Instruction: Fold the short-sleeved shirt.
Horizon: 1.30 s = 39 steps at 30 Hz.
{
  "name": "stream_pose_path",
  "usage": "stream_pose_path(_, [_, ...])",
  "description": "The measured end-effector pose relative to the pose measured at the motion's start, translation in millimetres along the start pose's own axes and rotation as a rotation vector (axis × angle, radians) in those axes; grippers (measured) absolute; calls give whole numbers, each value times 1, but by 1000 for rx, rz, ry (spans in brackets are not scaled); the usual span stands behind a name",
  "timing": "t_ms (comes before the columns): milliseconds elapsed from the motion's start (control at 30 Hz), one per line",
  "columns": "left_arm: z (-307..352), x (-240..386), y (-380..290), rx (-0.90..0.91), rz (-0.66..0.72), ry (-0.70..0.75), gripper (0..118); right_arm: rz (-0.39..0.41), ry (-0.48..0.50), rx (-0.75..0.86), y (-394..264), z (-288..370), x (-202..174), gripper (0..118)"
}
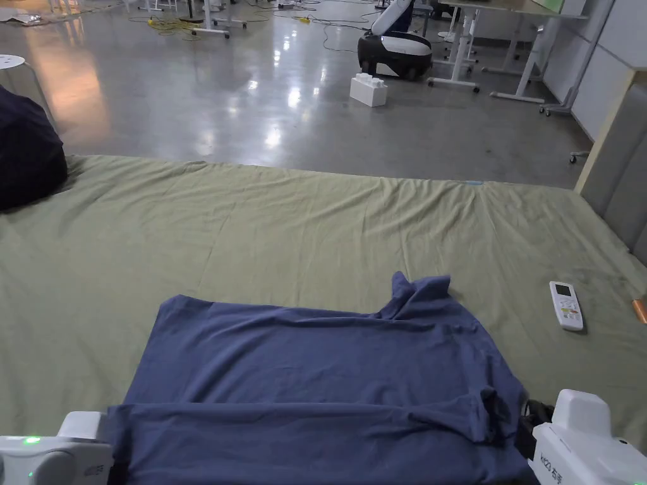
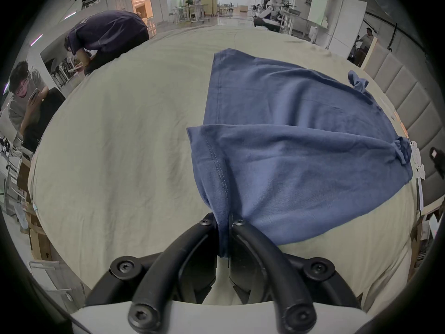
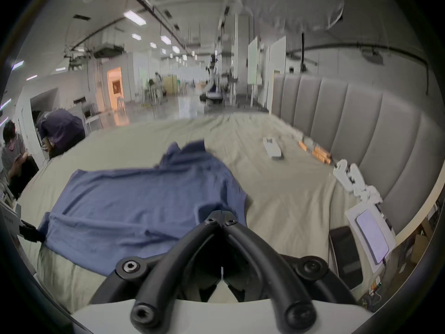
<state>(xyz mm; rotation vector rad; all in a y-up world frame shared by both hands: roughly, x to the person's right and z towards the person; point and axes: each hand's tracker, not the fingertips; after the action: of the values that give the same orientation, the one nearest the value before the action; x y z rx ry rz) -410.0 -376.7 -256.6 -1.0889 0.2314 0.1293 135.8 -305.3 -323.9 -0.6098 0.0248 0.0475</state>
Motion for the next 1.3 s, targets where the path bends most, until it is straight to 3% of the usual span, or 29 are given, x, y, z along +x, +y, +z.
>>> stream_pose_path(67, [4,-2,0,19,-7,3,9,-2,15,-104,-2,-18,13,25])
stream_pose_path(133, [7,-5,1,42,-11,11,9,29,57,-196,-4,-35,19,73])
stream_pose_path(167, [8,-6,1,46,-7,9,9,56,71,-247,-6,-43,20,83])
stream_pose_path(200, [9,-7,1,46,-4,5,9,66,86,-278,-9,-50,21,85])
stream_pose_path(367, [9,-5,2,41,-4,1,9,216,76,-387,-19,-87,10,84])
stream_pose_path(467, [7,-5,2,38,-1,2,9,227,93,-466,-31,-111,7,82])
stream_pose_path(600, [6,-6,1,38,10,0,9,217,95,-445,-37,-108,3,69])
stream_pose_path(733, [9,-6,1,56,10,-2,9,206,141,-418,-38,-100,-4,12])
stream_pose_path(1033, [35,-7,10,143,-10,-24,9,212,125,-367,-18,-68,-11,7])
stream_pose_path(1300, [85,-23,33,242,25,-85,9,130,171,-305,25,-22,2,7])
